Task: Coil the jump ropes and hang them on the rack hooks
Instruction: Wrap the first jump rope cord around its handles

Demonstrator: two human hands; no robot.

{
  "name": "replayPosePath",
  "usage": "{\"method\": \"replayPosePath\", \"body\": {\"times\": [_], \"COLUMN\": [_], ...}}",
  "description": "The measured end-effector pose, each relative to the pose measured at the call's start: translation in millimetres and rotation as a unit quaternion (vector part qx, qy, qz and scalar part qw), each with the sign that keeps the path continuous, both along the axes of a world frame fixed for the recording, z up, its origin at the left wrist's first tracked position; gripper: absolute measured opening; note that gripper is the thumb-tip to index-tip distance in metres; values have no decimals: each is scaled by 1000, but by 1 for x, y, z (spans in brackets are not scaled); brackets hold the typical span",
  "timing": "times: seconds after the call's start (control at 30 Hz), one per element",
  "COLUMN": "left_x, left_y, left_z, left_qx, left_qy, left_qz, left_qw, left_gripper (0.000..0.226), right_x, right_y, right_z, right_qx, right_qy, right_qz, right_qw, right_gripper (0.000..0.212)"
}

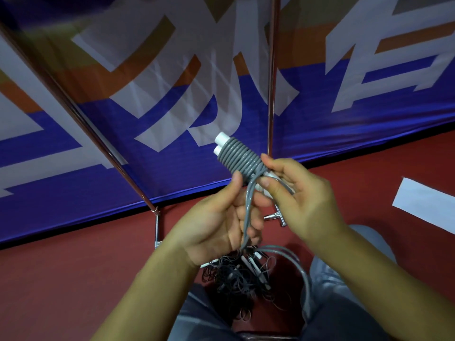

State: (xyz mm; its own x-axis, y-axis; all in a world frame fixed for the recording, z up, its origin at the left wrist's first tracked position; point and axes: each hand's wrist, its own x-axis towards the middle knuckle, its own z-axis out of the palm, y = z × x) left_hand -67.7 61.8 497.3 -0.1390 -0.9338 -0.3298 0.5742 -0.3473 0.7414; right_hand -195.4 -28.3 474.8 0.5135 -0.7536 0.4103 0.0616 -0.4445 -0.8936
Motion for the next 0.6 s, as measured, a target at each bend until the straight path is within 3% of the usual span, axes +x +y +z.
{"method": "replayPosePath", "body": {"times": [0.17, 0.23, 0.33, 0.47, 0.6], "left_x": [-8, -10, -10, -12, -11], "left_y": [-4, -2, 3, 10, 20], "left_z": [0, -2, -2, 2, 8], "left_qx": [23, 35, 34, 21, -14], "left_qy": [112, 115, 46, -115, -207], "left_qz": [10, 35, 71, 109, 173], "left_qw": [993, 992, 996, 987, 963], "left_gripper": [33, 34, 33, 5, 13], "right_x": [-1, -1, 0, -2, -2], "right_y": [1, 1, 2, 5, 9], "right_z": [1, 2, 3, 7, 13], "right_qx": [-1, 24, 89, 178, 213], "right_qy": [25, 34, 27, 16, 6], "right_qz": [27, 41, 68, 114, 135], "right_qw": [999, 998, 993, 977, 968], "right_gripper": [35, 36, 35, 41, 37]}}
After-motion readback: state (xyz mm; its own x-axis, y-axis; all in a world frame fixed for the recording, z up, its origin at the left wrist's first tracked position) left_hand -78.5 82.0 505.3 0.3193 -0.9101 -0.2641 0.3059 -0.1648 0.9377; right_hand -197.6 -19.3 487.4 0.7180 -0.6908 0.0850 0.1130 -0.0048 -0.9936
